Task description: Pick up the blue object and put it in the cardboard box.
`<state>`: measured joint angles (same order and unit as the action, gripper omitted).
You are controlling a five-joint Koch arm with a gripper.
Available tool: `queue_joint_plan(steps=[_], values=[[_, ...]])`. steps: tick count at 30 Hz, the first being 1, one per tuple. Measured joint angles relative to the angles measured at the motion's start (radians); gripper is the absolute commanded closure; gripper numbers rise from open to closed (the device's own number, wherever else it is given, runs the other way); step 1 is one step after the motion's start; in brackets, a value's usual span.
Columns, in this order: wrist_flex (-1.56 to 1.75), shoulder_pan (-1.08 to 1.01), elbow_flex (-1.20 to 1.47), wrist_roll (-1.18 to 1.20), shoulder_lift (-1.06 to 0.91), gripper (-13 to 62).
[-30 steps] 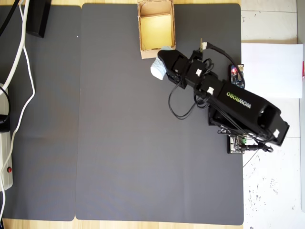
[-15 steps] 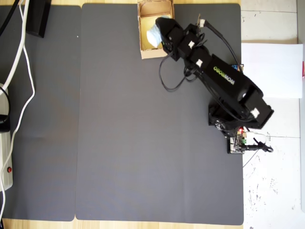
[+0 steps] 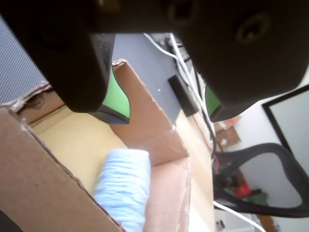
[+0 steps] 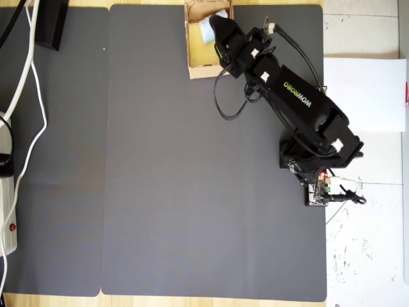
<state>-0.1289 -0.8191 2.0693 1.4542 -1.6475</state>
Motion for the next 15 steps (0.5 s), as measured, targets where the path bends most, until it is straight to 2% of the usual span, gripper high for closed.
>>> queue_joint_plan(steps=[6, 9, 15], values=[[0.0, 0.051, 0.023, 0.0, -0.089, 18.1], [0.002, 0.109, 0.109, 0.028, -0.166, 15.6], [0.005, 0.275, 0.258, 0.043, -0.331, 15.2]])
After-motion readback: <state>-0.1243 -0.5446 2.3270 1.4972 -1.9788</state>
